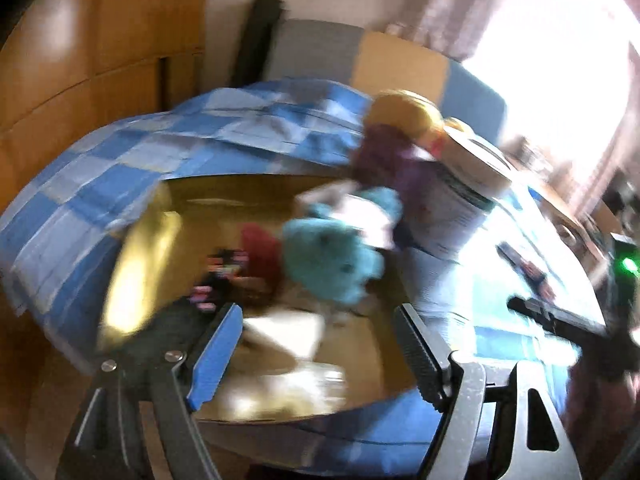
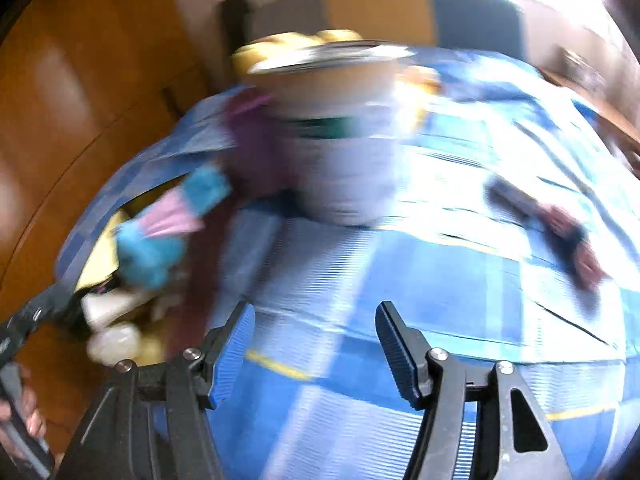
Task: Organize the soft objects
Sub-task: 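Move both grippers back to the bed toward the towel roll and tissue pack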
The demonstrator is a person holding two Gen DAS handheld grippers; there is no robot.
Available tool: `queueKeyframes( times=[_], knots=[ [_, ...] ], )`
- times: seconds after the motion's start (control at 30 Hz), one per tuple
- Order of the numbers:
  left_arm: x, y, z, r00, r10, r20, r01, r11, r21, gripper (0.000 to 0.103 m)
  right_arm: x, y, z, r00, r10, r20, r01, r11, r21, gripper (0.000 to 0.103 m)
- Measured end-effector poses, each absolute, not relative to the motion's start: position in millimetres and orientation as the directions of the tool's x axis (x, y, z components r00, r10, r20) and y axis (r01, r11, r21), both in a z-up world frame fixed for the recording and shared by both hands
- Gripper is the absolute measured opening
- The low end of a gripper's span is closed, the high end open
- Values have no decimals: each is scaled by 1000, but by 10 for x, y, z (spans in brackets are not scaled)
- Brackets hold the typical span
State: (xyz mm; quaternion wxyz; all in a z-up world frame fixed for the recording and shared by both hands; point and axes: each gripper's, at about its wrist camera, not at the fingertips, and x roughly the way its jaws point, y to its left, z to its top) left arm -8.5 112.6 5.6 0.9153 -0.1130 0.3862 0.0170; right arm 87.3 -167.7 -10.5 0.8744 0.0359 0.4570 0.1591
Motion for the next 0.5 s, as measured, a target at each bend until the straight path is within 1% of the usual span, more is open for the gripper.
queueKeyframes(
  times=[0.1, 0.2, 0.3, 0.37, 0.5],
  knots=[
    [24, 772, 73, 685, -126, -717, 2, 985, -171, 78, 984, -2177, -62, 559, 235, -795, -132, 972, 194, 64],
    [129, 472, 81, 663, -178, -727, 87, 983, -161, 78, 1077, -2710, -14, 594, 168, -787, -24, 981, 191, 64],
    [212, 182, 98, 641, -218, -736, 171, 975, -139, 78, 1244, -3175, 0, 596, 90, -798, 60, 986, 156, 64],
    [282, 11, 83, 617, -246, -747, 220, 966, -136, 78, 1384, -3380, -25, 576, 46, -816, 89, 989, 119, 64],
    [404, -271, 37, 579, -274, -768, 281, 951, -128, 78, 1689, -3660, -165, 520, -19, -854, 93, 995, 35, 64]
  ],
)
